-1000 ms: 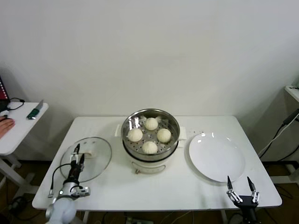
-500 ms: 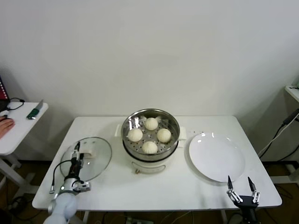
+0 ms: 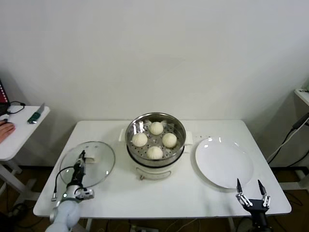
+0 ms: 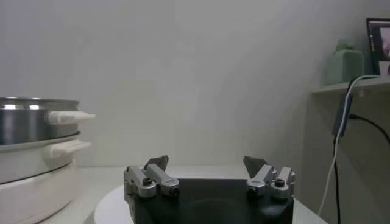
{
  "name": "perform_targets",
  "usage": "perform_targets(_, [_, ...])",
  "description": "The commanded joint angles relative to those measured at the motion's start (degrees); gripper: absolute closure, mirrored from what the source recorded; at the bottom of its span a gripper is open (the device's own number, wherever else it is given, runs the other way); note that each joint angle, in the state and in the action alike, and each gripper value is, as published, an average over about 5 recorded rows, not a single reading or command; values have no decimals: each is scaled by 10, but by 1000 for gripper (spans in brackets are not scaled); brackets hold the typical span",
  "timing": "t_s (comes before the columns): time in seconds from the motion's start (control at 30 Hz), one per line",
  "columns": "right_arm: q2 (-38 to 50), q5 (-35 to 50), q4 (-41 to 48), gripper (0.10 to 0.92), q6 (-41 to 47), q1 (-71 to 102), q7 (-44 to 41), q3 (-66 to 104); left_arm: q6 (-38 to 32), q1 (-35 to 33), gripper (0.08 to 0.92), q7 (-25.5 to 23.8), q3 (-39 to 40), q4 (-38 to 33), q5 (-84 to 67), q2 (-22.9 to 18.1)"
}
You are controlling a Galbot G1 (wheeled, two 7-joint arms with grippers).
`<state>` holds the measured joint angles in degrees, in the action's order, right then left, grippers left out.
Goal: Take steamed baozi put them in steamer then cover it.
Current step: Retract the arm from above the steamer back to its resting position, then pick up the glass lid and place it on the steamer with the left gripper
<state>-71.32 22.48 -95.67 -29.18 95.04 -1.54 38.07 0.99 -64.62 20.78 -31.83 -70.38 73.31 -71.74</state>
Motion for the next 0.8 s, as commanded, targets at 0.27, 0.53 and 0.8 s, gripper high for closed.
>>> perform_targets(0.27, [-1,-3,-21,203,9,2,0,7,62,-33,858,-31,26,-173,-115,80])
perform_targets(0.53, [-2,-9,-19,203,11,3,4,7,185,-62,858,-109,35,-306,-251,177])
perform_targets(0.8, [-9,-24,-20,203,14,1,5,2,325,-35,858,-181,87,-436,-300,212])
